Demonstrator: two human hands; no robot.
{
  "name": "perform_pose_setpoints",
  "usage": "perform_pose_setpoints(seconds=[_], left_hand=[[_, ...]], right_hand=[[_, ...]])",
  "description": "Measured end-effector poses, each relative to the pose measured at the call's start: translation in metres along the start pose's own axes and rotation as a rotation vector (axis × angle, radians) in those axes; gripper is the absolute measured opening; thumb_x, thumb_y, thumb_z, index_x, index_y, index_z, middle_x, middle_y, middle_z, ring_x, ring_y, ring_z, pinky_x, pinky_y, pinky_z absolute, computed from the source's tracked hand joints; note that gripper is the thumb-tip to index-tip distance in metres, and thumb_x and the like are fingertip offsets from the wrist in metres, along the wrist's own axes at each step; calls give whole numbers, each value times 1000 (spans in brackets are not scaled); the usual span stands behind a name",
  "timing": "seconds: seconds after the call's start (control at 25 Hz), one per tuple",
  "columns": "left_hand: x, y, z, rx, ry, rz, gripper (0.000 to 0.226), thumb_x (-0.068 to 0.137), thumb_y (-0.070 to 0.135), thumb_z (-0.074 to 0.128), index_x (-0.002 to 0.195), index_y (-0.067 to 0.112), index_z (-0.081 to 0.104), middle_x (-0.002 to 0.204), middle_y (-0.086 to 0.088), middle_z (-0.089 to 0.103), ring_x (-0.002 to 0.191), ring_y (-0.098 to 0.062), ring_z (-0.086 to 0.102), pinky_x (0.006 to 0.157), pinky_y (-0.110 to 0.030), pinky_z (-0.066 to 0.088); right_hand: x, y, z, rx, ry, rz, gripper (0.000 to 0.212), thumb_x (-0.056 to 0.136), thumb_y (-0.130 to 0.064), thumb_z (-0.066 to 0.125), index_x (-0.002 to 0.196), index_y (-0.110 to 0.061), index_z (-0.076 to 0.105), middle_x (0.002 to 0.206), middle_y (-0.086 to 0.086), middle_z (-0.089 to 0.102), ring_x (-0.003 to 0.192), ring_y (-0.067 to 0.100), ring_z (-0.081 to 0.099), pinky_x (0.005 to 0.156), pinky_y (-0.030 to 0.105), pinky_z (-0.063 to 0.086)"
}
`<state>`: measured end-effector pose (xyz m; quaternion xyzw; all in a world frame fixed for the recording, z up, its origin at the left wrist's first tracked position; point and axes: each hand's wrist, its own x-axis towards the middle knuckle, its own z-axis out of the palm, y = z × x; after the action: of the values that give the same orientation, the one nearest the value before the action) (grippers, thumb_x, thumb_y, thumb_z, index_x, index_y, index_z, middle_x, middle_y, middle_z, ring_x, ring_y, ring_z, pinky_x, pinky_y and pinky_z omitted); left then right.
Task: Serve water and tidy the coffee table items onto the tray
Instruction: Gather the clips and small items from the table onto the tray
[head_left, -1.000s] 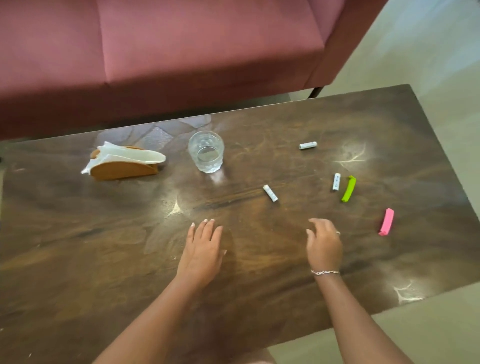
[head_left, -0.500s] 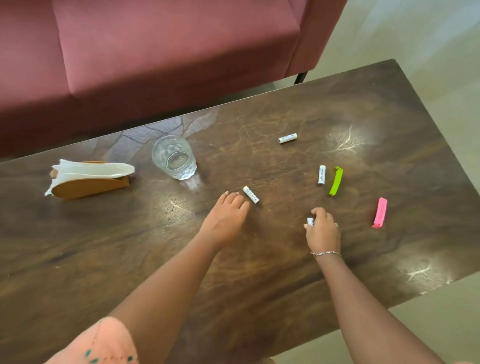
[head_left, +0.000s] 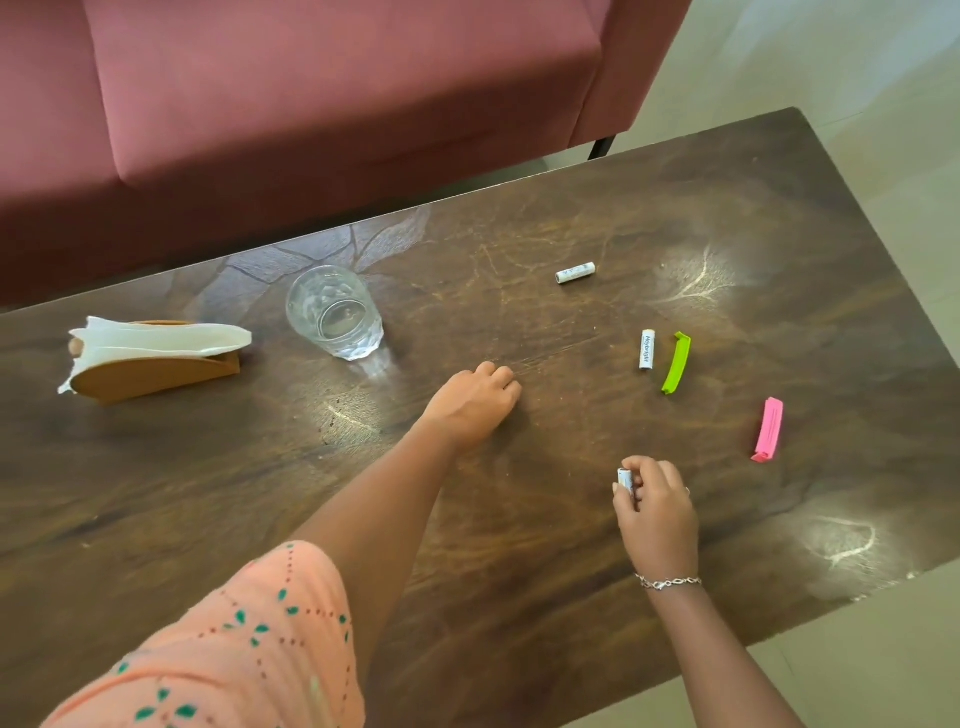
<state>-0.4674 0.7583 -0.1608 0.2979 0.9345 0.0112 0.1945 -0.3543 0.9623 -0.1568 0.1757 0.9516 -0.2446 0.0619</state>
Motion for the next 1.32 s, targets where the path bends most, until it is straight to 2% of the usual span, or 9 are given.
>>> perform_pose_setpoints(seconds=[0.12,0.28,0.44,0.68,0.8,0.96,1.04,1.24,1.32], left_hand=[[-23,-8,4,-279,149,-225,14,89,6,44,102,5,50,108,-11,52,98,-29,51,63,-37,39],[-92,-29,9,-703,464,-556,5,85,13,57,87,9,58,86,-4,56,75,-23,54,61,-27,35],[-182,-65,19,-862,590,-728,3,81,7,61,84,6,60,82,-9,60,73,-24,55,66,-35,43],[-322,-130,38,-877,763,-998,2,79,2,61,81,1,60,78,-13,61,73,-30,58,69,-42,48],[-398,-162,51,-841,872,-1114,6,80,-1,60,85,-1,62,83,-16,63,74,-31,59,72,-42,50],[-484,-190,65,-791,1027,-1287,14,82,3,60,95,7,64,88,-10,66,74,-22,60,71,-31,48],[-524,-210,75,-743,1074,-1375,13,82,4,61,94,8,64,83,-8,66,73,-23,61,70,-34,49],[-598,-266,107,-688,968,-1544,12,81,5,61,92,9,65,81,-11,69,74,-29,62,68,-39,50],[-609,-289,122,-728,898,-1555,8,83,9,60,90,10,64,80,-10,68,76,-30,61,68,-42,50]], right_hand=[[-3,-22,3,28,44,-81,22,75,3,66,96,-3,65,91,13,62,71,33,60,69,28,36],[-9,-76,9,89,97,-244,24,70,8,69,91,-2,66,82,13,63,61,31,60,66,22,31],[-40,-158,33,145,60,-410,25,68,9,70,90,-3,66,80,11,64,60,28,60,64,18,29],[-123,-284,100,243,-141,-681,22,71,8,68,90,-2,65,78,11,61,66,27,59,69,33,47],[-175,-334,135,262,-249,-784,23,70,9,69,89,-3,64,78,9,60,65,25,58,65,23,39],[-237,-386,178,257,-352,-859,27,66,10,72,88,-4,64,76,8,60,67,26,59,64,22,35],[-268,-418,198,279,-409,-892,25,68,9,72,88,-3,65,76,8,60,67,25,59,64,19,33],[-321,-479,236,326,-480,-967,23,69,9,71,89,-1,65,77,11,60,66,16,51,65,14,31],[-331,-490,247,322,-492,-975,23,69,10,71,89,0,64,78,12,61,65,20,54,65,16,32]])
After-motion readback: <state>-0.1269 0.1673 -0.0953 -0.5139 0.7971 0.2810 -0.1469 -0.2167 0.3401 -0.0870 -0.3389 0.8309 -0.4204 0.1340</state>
